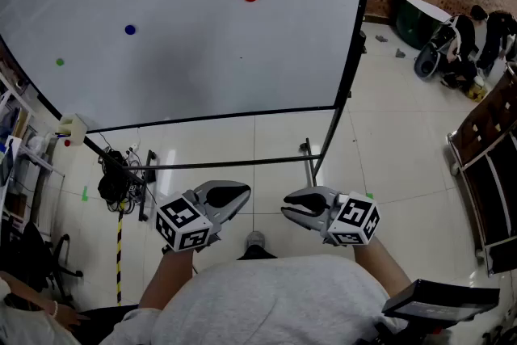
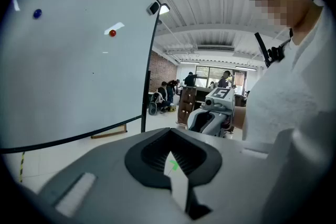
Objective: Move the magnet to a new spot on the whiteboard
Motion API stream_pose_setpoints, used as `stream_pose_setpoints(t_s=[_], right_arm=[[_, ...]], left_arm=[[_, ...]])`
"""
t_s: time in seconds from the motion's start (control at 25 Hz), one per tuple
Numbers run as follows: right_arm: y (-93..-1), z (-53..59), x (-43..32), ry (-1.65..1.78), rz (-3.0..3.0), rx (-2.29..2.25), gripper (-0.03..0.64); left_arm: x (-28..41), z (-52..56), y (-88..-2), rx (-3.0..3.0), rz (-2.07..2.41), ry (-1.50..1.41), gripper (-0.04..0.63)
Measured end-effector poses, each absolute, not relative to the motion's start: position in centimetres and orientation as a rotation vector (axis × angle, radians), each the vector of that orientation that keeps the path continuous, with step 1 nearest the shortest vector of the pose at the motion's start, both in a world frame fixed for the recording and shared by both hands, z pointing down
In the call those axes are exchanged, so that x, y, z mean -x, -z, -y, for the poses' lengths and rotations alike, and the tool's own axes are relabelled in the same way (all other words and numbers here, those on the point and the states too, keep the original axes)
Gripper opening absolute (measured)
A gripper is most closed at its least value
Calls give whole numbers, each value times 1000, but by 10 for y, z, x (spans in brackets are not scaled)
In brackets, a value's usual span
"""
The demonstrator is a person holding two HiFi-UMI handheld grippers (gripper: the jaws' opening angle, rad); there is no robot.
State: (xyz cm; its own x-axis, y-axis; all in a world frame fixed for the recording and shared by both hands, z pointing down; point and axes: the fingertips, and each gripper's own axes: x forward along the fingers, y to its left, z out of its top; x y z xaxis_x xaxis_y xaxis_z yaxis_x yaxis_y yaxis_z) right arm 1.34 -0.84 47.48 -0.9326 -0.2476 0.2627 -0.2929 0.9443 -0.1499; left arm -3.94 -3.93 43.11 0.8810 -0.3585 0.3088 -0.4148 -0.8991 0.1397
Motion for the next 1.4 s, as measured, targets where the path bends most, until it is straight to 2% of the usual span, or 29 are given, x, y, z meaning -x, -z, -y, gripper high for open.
stream_pose_setpoints(t_s=[0.36, 0.76, 0.92, 1.08, 1.4], right_arm=[[-454, 131, 46, -199, 2881, -517, 86], [-403, 216, 33, 113, 2792, -765, 95], [-357, 242, 20, 439, 2657, -805, 143], [-286, 272, 9, 823, 2473, -930, 150], [-202, 328, 19, 1270, 2154, -1173, 158]], left_arm=[[98, 159, -413, -2894, 524, -382, -20], [100, 219, -386, -2962, 423, -324, -20], [87, 220, -374, -2986, 414, -327, -20], [79, 218, -367, -2995, 429, -327, -20], [83, 221, -366, -2966, 520, -327, -20]])
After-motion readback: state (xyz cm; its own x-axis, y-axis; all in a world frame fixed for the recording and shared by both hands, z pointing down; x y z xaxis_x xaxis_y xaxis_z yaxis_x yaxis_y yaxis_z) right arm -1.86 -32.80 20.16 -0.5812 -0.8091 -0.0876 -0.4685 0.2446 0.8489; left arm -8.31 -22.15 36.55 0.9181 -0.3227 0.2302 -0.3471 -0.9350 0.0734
